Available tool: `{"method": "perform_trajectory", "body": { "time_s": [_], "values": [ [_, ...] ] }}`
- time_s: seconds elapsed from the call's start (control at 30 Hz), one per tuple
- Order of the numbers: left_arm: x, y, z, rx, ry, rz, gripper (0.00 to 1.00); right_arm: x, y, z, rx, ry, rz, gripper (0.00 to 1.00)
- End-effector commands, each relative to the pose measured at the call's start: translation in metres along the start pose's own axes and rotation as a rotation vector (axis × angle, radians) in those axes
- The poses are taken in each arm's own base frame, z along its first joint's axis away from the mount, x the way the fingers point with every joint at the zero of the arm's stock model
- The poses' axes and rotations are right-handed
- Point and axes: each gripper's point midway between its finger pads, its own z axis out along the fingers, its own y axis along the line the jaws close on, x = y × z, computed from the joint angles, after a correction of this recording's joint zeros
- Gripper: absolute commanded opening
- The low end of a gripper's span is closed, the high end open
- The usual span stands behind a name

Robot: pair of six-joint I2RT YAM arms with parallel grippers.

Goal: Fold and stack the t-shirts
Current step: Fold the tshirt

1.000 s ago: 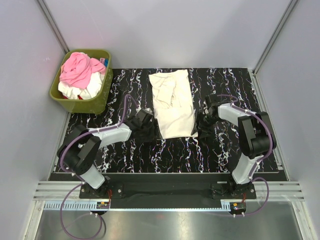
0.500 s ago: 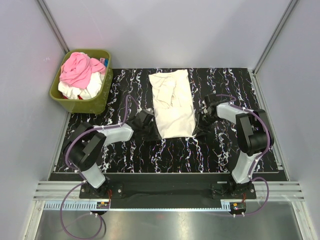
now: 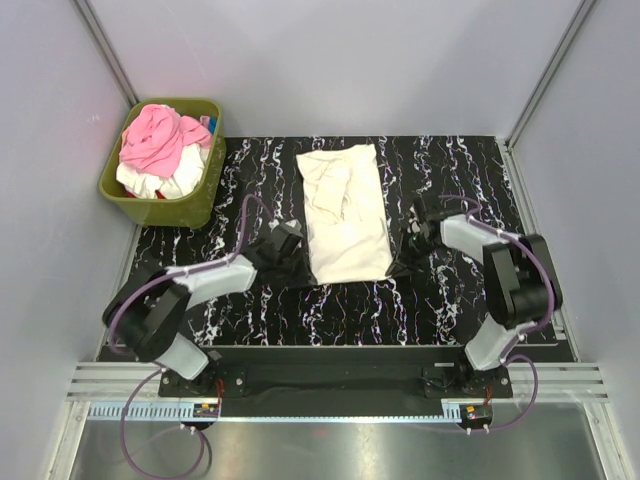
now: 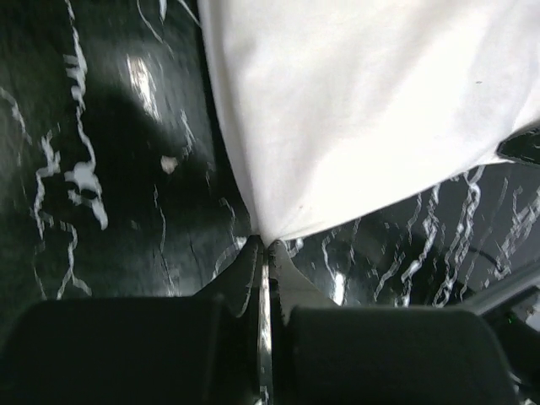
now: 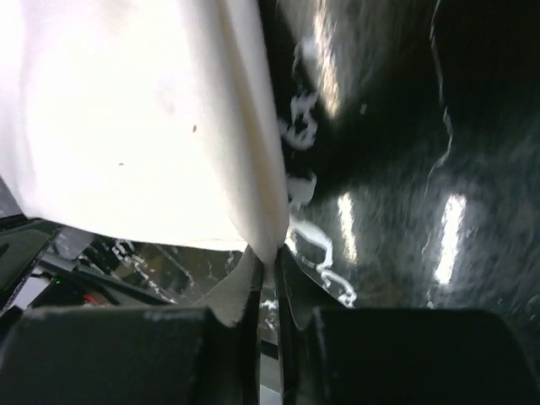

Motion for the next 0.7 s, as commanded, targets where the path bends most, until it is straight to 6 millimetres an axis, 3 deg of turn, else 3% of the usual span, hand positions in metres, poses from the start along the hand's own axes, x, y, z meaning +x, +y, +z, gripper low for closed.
{"method": "perform_trajectory", "body": {
  "time_s": [0.0,0.13,0.17,0.3,0.53,0.67],
  "values": [
    [0.01,-0.004,-0.027,0.0,-0.027,0.001,0.0,0.018,0.015,-0.029,-0.07,-0.041,0.058,0.0],
    [0.029,-0.01,-0.054,0.038,-0.051,-0.01,0.0,0.04,0.015,-0.048,-0.097,-0.059,0.096,0.0],
    [0.038,-0.003,-0.059,0.021,-0.038,-0.016,0.0,0.047,0.011,-0.052,-0.079,-0.054,0.106,0.0],
    [0.06,-0.015,-0.087,0.068,-0.026,-0.026,0.0,0.071,0.014,-0.08,-0.124,-0.091,0.141,0.0],
    [0.063,-0.027,-0.125,0.092,-0.058,-0.013,0.0,0.103,0.016,-0.109,-0.17,-0.093,0.148,0.0],
    [0.05,-0.031,-0.141,0.059,-0.088,0.027,0.0,0.097,0.019,-0.115,-0.161,-0.112,0.126,0.0]
  ]
}}
